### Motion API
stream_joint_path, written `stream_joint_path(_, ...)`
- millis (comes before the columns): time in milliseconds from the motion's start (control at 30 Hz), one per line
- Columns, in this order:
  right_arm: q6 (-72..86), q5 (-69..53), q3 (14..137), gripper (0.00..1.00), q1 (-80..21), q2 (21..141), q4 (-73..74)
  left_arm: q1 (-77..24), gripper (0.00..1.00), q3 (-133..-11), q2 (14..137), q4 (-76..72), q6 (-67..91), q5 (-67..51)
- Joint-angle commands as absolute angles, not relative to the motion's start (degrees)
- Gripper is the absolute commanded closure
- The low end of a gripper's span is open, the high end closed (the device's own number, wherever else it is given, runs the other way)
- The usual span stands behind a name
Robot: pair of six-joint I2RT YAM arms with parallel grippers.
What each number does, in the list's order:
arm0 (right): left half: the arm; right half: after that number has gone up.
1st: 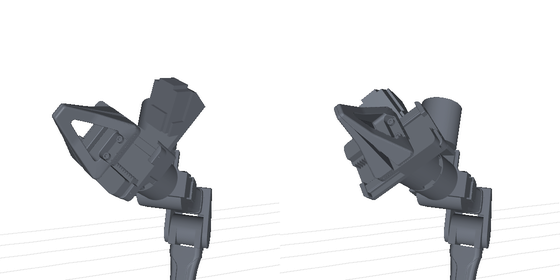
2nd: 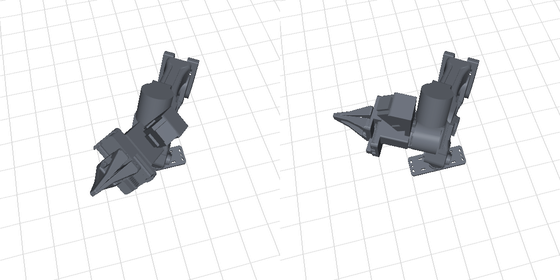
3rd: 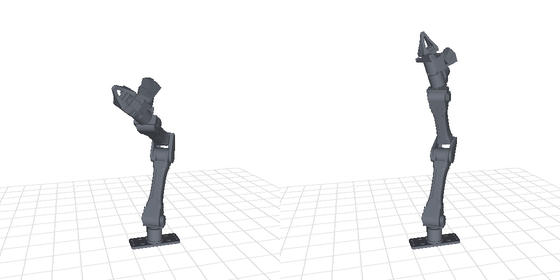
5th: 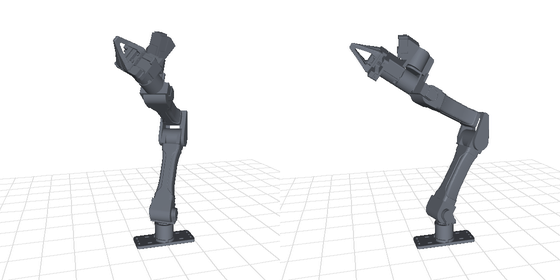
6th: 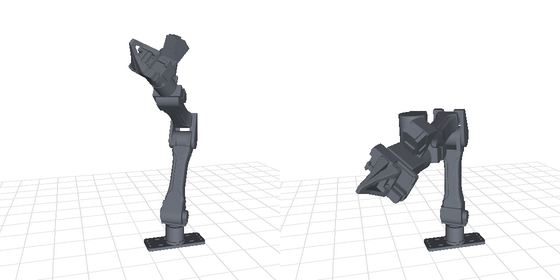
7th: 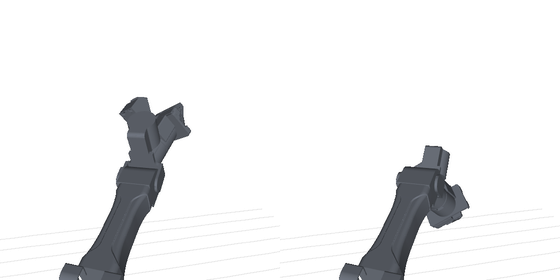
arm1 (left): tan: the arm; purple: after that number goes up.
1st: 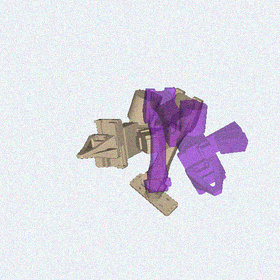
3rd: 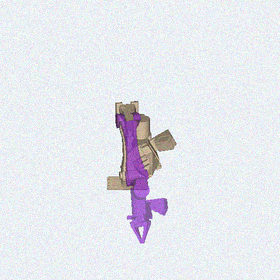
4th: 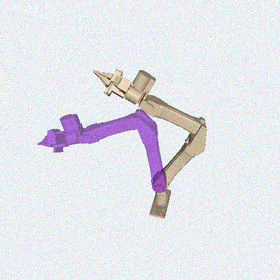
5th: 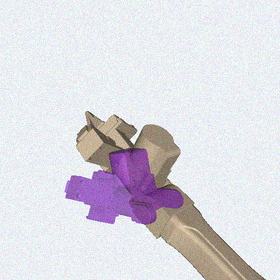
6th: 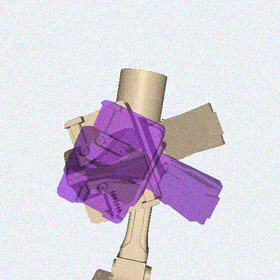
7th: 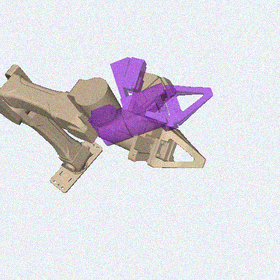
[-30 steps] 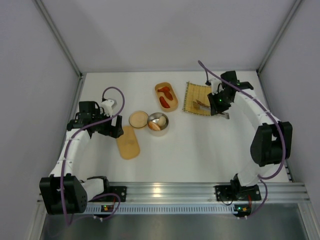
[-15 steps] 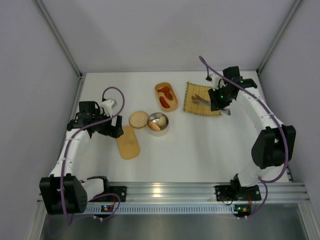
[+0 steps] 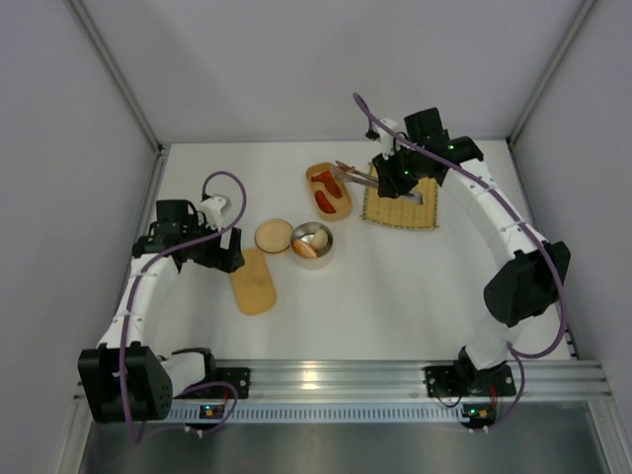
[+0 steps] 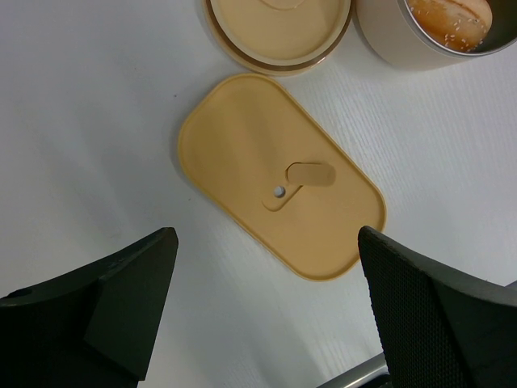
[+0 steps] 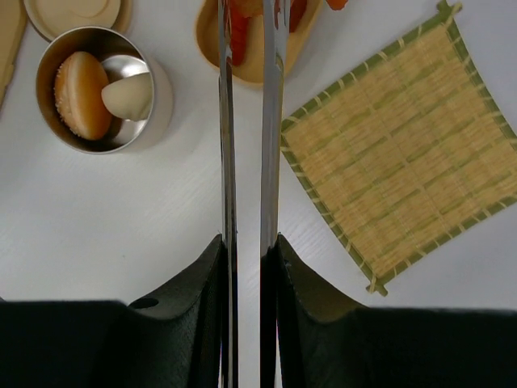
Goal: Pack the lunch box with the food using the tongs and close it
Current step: Place the fake food in the packing box.
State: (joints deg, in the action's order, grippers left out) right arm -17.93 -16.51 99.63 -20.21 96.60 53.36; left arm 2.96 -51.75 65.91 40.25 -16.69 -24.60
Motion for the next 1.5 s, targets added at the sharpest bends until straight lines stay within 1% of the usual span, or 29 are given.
stream_joint_path(0, -17.67, -19.24, 103.53, 1.00, -23.02, 101.06, 51.42, 2.90, 0.02, -53.61, 66.09, 37.62, -17.14, -25.84)
stream_joint_path(233, -17.93, -24.60, 107.22, 1.00, -24.17, 107.31, 50.01, 2.90, 0.02, -53.18, 66.09, 37.18, -17.31, -25.66)
stream_joint_path(467, -20.21, -27.16, 106.61, 1.00, -23.82, 110.65, 48.96, 2.90, 0.02, -52.73, 66.36, 36.91, -17.49, -25.14)
stream_joint_path(1067, -26.18, -30.23, 104.68, 1.00, -18.90, 113.03, 46.93, 2.90, 0.02, -52.65, 67.06, 37.09, -17.67, -24.43)
stream_joint_path(1467, -35.15, -31.55, 107.75, 1.00, -16.61, 115.05, 51.85, 2.90, 0.02, -52.30, 67.50, 36.91, -17.58, -24.08)
